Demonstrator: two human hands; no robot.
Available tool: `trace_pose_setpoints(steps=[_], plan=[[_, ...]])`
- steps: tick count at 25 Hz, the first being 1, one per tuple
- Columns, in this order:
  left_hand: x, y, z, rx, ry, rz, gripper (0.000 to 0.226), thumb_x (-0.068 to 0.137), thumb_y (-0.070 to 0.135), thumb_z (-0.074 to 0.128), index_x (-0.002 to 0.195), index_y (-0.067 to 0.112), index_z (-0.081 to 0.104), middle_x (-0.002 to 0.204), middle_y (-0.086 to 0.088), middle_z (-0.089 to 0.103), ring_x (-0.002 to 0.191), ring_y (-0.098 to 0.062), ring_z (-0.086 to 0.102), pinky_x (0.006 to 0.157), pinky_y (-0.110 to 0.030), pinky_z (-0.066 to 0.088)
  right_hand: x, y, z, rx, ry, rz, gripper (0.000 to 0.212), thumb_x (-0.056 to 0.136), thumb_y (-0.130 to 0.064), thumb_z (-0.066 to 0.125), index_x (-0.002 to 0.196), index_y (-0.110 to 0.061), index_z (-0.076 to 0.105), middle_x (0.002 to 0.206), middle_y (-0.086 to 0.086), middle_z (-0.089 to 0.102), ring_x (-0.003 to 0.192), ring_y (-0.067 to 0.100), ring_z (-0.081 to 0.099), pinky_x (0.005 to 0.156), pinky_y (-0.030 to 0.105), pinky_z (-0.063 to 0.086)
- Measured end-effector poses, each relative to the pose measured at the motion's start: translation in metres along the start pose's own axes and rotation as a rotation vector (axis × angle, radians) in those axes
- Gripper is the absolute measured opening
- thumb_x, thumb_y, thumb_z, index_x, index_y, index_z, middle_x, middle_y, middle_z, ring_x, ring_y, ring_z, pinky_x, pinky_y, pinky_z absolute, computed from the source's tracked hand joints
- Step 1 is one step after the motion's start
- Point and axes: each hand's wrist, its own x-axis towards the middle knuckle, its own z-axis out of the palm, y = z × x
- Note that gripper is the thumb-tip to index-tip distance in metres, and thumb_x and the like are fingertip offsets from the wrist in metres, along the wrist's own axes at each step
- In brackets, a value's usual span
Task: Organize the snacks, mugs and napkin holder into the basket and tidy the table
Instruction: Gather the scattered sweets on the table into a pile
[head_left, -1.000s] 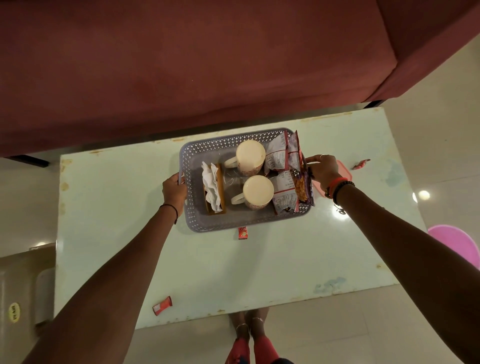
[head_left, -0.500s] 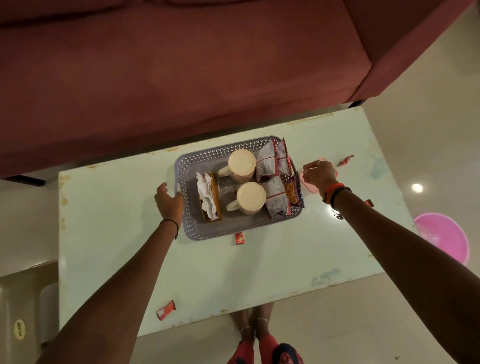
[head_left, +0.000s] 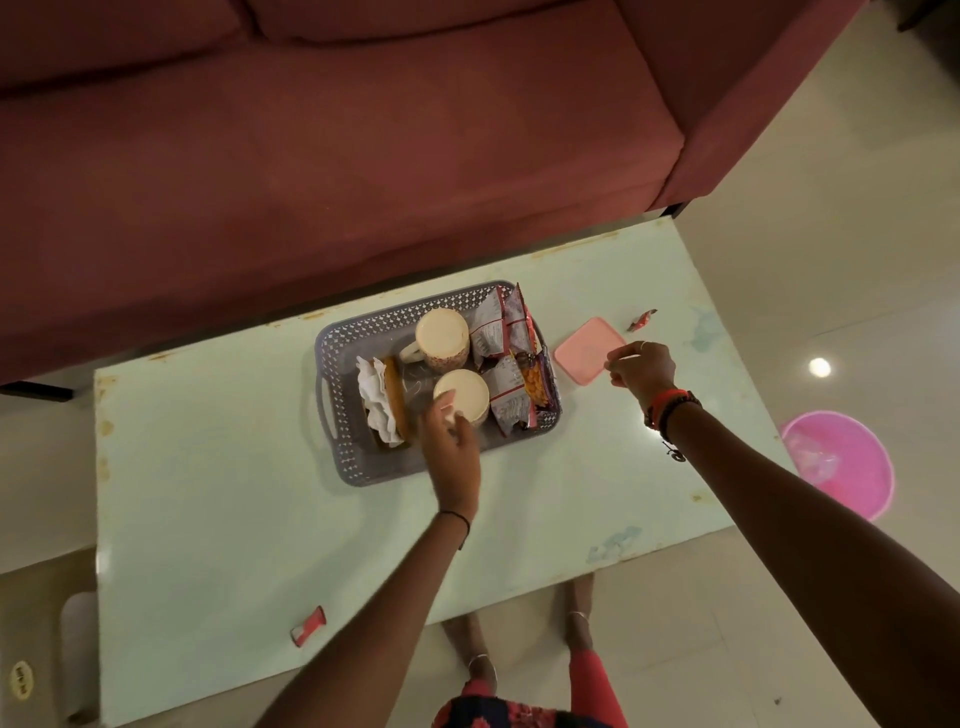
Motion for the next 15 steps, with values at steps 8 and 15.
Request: trace_pose_setpoints(steps=[8,15], plan=[[-0.043,0.027,0.129,-0.331,-0.345,-0.602,0.03,0.094,-0.003,0.035,0.114,-0.012,0.055,0.087,-0.014,0.063,0.065,-0.01,0.064,0.061,-0.017,0.054,0.042,0.02,-0.02,-0.141,-0.059,-0.098,0.019,0.084,0.005,0.051,0.09,-0.003,0.067,0.103,0.02,0.067,0.088,0.022,0.057,0.084,0.037,0.054],[-0.023,0.031,0.202,-0.612,-0.254,-0.963,0.06,0.093,-0.002,0.044,0.145,0.012,0.019,0.088,-0.01,0.058,0.087,-0.022,0.06,0.1,-0.036,0.048,0.092,0.006,-0.019,-0.387,-0.197,-0.373,0.029,0.087,0.007,0.044,0.11,-0.001,0.06,0.108,0.015,0.065,0.098,0.024,0.06,0.088,0.032,0.049]])
